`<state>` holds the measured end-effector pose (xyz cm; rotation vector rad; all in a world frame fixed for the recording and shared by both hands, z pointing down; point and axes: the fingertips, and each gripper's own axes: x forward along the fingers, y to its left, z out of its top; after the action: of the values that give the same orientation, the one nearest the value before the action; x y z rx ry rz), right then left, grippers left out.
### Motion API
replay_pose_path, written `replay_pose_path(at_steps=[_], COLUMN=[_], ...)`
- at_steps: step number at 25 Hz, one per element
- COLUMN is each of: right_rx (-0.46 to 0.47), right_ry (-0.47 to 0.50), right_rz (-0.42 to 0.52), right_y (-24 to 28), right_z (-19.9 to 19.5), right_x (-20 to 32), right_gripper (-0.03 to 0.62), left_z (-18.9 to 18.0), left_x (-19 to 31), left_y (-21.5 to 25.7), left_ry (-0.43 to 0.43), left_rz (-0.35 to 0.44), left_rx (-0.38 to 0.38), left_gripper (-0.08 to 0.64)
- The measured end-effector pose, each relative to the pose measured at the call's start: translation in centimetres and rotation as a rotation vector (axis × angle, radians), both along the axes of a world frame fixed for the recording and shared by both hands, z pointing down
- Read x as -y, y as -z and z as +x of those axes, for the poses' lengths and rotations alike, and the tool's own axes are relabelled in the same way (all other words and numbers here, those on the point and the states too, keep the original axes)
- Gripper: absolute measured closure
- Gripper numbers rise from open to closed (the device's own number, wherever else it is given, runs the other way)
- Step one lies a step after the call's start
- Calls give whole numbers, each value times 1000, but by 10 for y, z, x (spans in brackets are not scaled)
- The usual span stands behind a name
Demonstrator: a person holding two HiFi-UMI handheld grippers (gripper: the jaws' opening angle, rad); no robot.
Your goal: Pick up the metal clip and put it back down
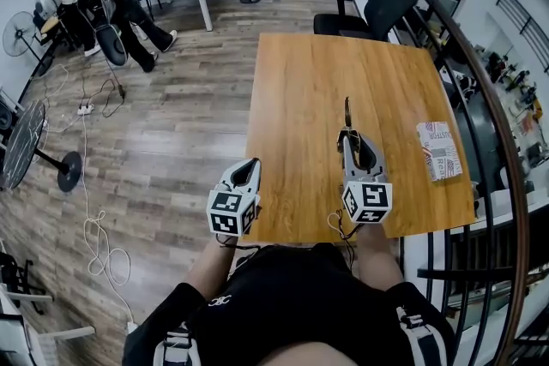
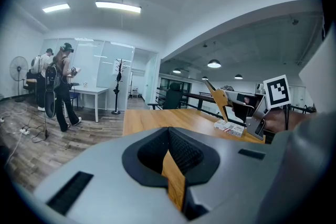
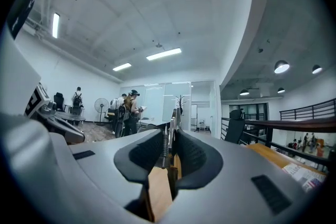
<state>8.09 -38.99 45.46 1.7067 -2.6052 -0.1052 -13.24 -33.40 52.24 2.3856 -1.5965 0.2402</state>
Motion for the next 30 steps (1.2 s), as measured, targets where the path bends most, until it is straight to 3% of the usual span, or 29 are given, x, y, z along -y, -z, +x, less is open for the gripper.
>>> replay_pose_path(at_steps=[6,10,17,27,30], right_rx=[-177,-241,-481,-611,-658], right_ry=[4,-16,-14,-78,-94], right_rz=[-31,-121,-248,-479,-508], right_y=[-31,-75,-165,-272,-291], right_z=[-1,2,-2,13,17], right_x=[15,34,61,68,61], right_gripper=[488,488,488,487,485], left_z=[0,-3,-10,-22,-24], left_x=[2,5,5,2,-1], left_y=[-4,-3,-1,1,-2], left_ry=[1,6,14,50,60], left_rz=[-11,-4,-3,-7,-11], left_rx=[1,-1,7,11,11], left_gripper=[541,541,541,541,541])
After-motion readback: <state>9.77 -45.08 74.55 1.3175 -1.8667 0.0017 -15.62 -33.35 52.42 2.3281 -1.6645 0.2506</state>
